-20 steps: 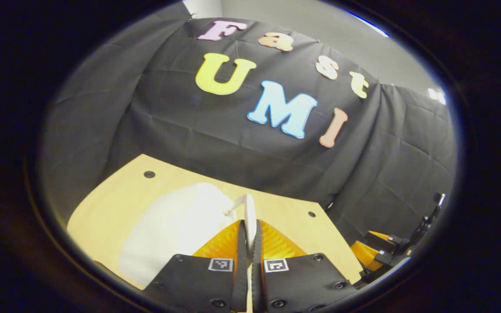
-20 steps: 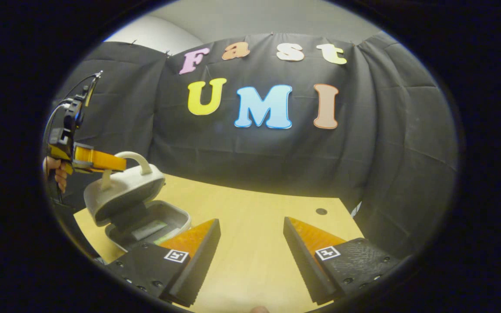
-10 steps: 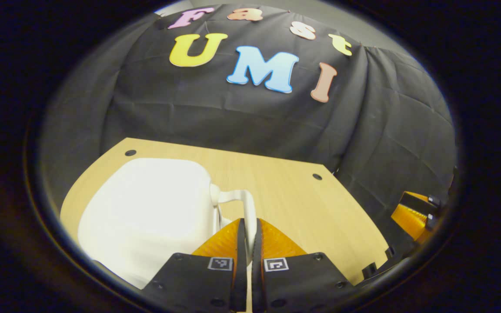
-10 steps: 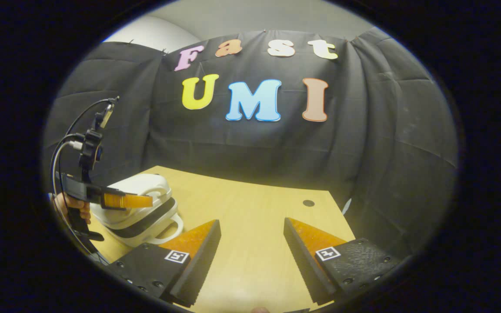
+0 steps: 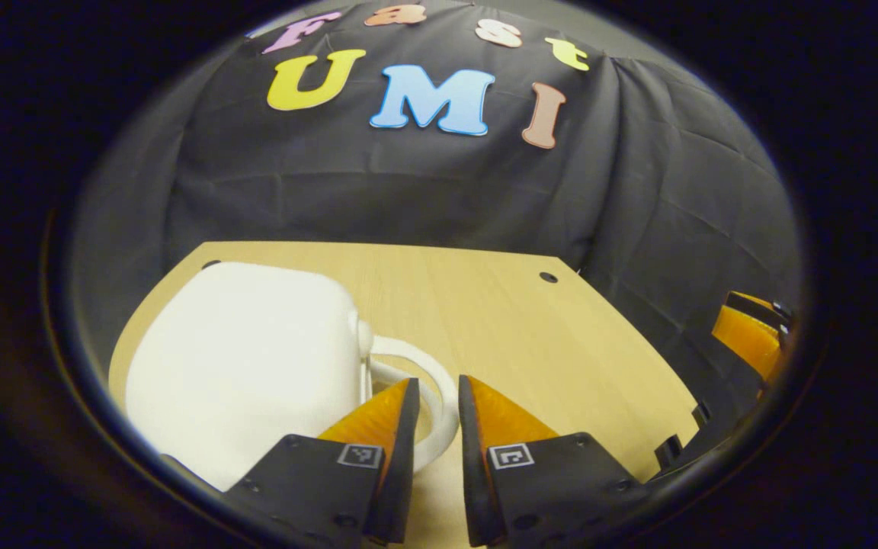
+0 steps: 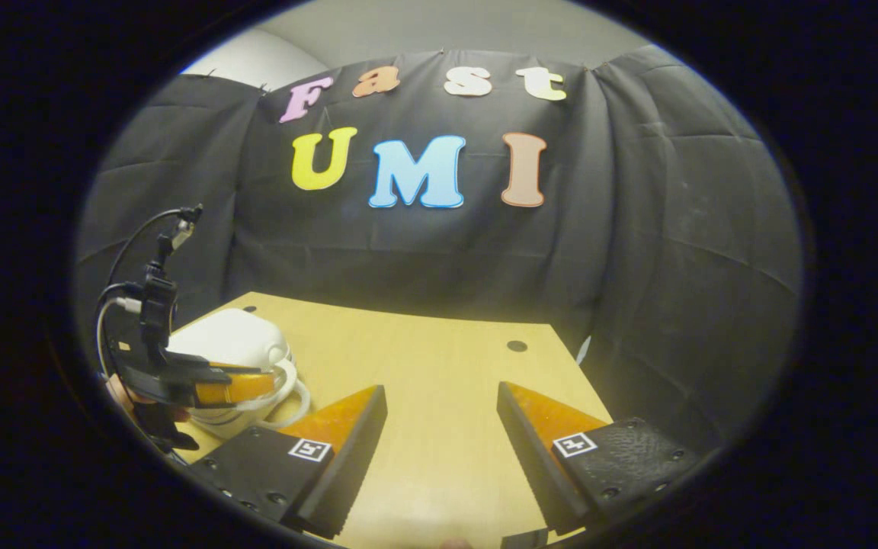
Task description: First open the suitcase, pack the skin care products into it, and then close the suitcase.
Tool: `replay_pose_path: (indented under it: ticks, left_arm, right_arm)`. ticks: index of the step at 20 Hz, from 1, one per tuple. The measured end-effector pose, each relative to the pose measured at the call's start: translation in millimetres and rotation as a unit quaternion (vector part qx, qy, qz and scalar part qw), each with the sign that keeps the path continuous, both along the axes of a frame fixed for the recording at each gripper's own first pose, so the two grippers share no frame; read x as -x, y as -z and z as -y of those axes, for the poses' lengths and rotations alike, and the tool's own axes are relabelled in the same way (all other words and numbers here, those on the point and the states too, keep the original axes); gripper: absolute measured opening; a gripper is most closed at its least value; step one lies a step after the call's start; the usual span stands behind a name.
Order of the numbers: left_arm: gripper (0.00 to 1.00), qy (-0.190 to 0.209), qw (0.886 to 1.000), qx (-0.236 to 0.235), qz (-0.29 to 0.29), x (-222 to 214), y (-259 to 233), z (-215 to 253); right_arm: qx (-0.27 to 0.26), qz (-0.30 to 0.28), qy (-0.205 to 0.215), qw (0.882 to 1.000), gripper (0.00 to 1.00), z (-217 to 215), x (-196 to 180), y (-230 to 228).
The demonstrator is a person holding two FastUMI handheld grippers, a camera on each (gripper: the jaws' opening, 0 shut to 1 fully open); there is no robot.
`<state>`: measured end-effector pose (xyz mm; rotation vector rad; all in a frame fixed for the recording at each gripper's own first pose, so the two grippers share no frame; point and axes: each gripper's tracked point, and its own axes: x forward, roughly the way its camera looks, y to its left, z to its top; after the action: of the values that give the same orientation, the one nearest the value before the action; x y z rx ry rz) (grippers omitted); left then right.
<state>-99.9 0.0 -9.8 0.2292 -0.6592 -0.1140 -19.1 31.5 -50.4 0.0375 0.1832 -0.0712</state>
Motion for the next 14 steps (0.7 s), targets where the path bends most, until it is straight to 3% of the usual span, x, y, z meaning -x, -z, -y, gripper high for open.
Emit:
replay_pose_path:
  ticks: [1, 3, 7, 8, 10, 14]
  left_arm:
    - [0.54, -0.001, 1.000, 0.002, 0.020, 14.7, -5.1, -1.0]
    - [0.72, -0.004, 0.998, 0.002, 0.060, 49.0, -11.1, -2.7]
    - [0.87, -0.026, 0.986, -0.003, 0.165, 132.0, -27.9, -9.8]
    - [0.86, -0.029, 0.981, 0.000, 0.191, 153.9, -31.2, -10.4]
    - [0.96, -0.026, 0.972, 0.009, 0.231, 186.1, -31.6, -6.0]
    - [0.96, -0.033, 0.965, 0.016, 0.261, 217.6, -18.3, 5.5]
  right_arm:
    - [0.001, 0.000, 0.001, 1.000, 0.89, -2.2, 0.7, -2.1]
    - [0.004, 0.007, 0.009, 1.000, 0.89, -1.7, 3.5, -8.9]
    - [-0.002, 0.043, 0.023, 0.999, 0.90, -7.2, 9.4, -37.3]
    - [0.001, 0.056, 0.028, 0.998, 0.89, -6.2, 11.7, -45.9]
    - [0.003, 0.084, 0.033, 0.996, 0.87, -6.3, 17.8, -60.6]
    - [0.016, 0.132, 0.034, 0.991, 0.94, 5.9, 25.9, -83.3]
